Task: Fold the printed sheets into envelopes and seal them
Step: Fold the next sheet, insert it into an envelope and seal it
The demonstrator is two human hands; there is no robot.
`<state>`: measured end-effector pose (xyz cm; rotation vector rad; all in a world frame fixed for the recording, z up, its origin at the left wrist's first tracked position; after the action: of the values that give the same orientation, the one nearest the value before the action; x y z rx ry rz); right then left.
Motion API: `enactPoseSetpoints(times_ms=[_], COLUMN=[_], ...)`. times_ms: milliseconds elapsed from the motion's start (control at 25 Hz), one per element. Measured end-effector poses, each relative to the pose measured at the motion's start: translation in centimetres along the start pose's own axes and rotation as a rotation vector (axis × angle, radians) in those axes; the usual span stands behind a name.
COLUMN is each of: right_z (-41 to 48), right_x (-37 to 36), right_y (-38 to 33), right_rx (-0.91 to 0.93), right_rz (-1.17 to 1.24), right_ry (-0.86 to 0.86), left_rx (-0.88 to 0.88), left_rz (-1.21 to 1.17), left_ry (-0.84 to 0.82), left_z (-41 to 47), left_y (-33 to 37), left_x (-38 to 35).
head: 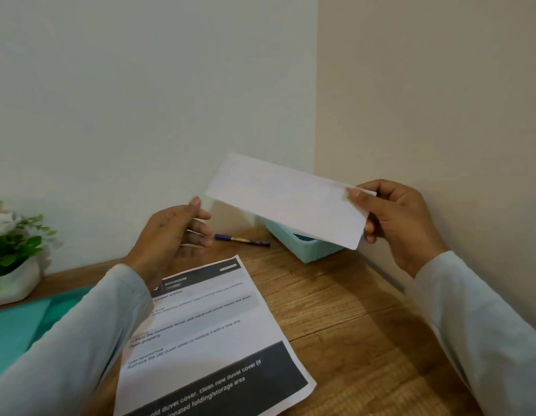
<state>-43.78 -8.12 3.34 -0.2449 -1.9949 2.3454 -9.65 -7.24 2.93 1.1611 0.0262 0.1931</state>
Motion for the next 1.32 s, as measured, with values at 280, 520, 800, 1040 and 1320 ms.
enactPoseSetpoints(times_ms=[280,520,800,1040,1320], right_z=[0.2,0.7,0.9,0.4,-2.2], right_x=[2.7,2.1,2.4,2.5,-3.5], right_y=[2.3,3.4,4.7,4.5,2.7], right_rx=[-0.088,-0.110,-0.096,0.049,0.278], right_rz=[0.042,0.081,0.015,-0.210,-0.381], right_ry=[0.231,0.234,0.213,0.313,0.094], left_rx=[-0.024,-0.060,-0.053,-0.069,-0.126], left_rz=[0.064,0.102,0.144,0.217,0.489], left_ry=[-0.321,-0.405,-0.399,-0.385,-0.311], left_z=[-1.0,-2.4,-2.8,-2.9,-3.6], left_y=[-1.4,-2.0,-2.0,-1.7,-0.8], left_x=[-8.6,-10.4,-8.6,-5.6,0.9])
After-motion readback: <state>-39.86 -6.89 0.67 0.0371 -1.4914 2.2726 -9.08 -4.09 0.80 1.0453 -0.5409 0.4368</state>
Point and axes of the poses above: each hand's wrist, its own z-axis towards the middle knuckle, its own x-axis out of the back of the hand, y = z × x, the point moved 1 cm from there along z, towards the middle knuckle, and after that the axes turned 13 degrees about -x, right-handed, at the moved point
